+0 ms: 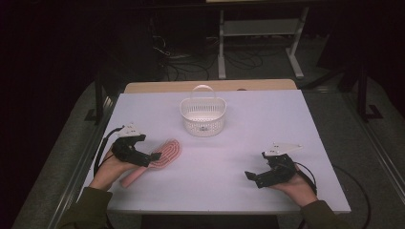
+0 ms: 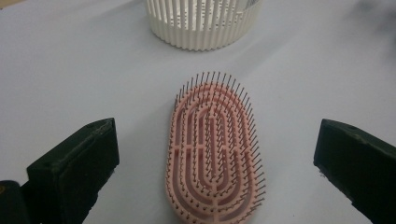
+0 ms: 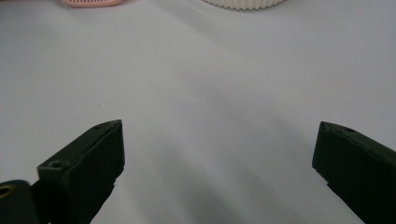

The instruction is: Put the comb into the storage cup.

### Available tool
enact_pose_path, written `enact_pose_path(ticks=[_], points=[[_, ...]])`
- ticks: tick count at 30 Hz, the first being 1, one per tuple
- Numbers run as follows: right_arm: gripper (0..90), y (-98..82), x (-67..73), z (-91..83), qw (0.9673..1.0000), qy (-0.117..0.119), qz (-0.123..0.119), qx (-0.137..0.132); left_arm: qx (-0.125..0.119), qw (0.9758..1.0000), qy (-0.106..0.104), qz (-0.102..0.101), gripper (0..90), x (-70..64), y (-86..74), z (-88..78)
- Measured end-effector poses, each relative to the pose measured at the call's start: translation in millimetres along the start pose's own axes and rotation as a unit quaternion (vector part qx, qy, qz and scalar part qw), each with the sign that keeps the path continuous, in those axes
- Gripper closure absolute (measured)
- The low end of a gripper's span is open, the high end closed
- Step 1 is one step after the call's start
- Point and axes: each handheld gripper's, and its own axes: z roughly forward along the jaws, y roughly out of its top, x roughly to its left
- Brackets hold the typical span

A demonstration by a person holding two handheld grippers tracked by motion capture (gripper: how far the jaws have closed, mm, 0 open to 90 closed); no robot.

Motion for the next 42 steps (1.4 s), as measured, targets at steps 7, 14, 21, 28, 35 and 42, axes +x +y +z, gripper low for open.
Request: enact_pose_path(ticks=[7, 14, 21, 28, 35, 42], points=[[2.2, -0.2, -0.4, 0.3, 1.0000, 0.000, 0.000, 0.000, 0.006, 1.0000, 0.003, 0.000, 0.0, 1.9, -3.9, -1.5], [2.2, -0.5, -0.4, 0.5, 1.0000, 0.000, 0.001, -0.001, 0.013, 0.9999, 0.005, -0.002, 0.0, 1.2, -8.5, -1.6], [2.2, -0.5, -0.4, 0.6, 1.0000, 0.000, 0.000, 0.000, 0.020, 0.9998, 0.006, -0.002, 0.0, 1.7, -12.1, -2.0], [2.2, -0.5, -0.5, 0.7, 1.0000, 0.000, 0.001, -0.001, 0.027, 0.9996, 0.008, -0.003, 0.0, 2.7, -16.8, -2.9], [2.2, -0.4, -0.5, 0.3, 1.0000, 0.000, 0.001, -0.001, 0.033, 0.9994, 0.011, -0.002, 0.0, 3.0, -20.9, -4.9], [2.2, -0.4, -0.3, 0.1, 1.0000, 0.000, 0.001, -0.001, 0.044, 0.9989, 0.012, -0.014, 0.0, 4.9, -24.3, -7.2]])
